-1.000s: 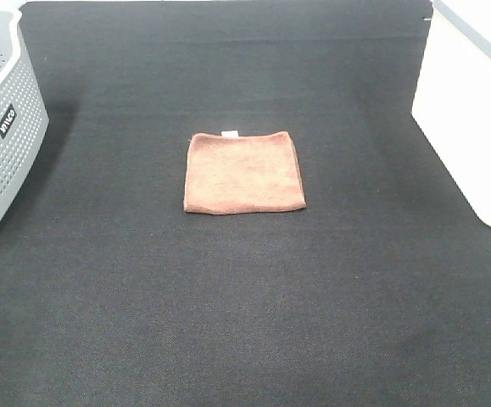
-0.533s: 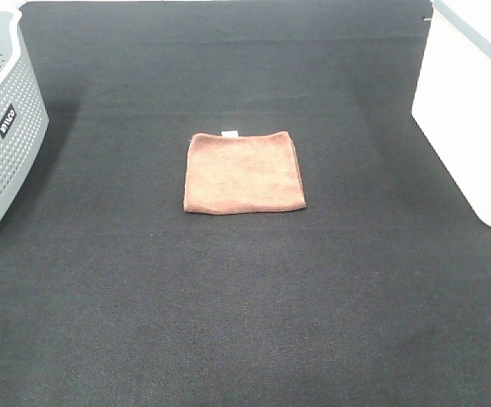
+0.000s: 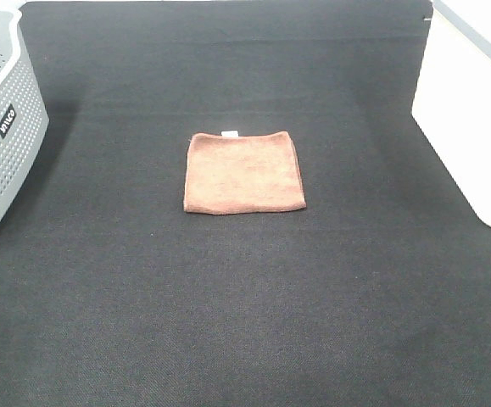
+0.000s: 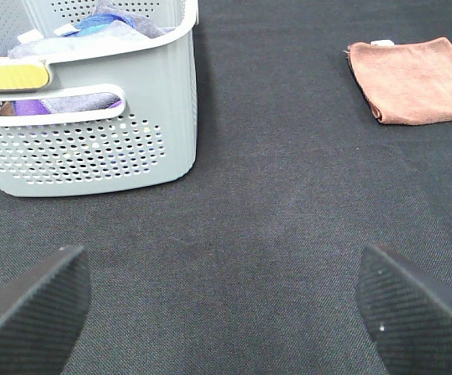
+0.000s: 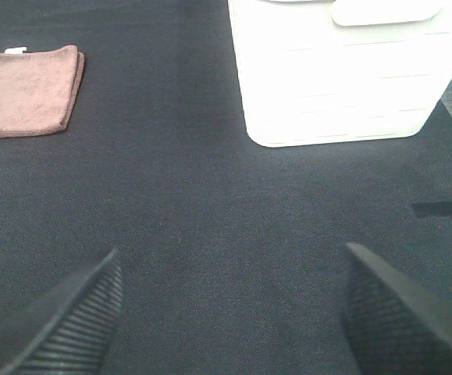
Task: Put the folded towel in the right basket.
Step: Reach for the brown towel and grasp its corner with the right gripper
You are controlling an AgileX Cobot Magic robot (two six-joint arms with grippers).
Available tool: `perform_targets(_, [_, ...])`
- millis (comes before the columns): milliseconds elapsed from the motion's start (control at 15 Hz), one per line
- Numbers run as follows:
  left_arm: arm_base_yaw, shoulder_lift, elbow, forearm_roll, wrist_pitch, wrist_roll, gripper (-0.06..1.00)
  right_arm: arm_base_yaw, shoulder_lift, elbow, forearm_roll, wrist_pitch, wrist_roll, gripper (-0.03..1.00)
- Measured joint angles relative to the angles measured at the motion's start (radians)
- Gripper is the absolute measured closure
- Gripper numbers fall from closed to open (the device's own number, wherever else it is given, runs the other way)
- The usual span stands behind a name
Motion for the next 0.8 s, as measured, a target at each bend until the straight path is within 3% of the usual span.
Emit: perform_targets(800, [0.0, 0.0, 0.0, 0.0, 0.0, 0.0, 0.07, 0.0, 0.0, 0.0, 0.0, 0.0, 0.0, 0.25])
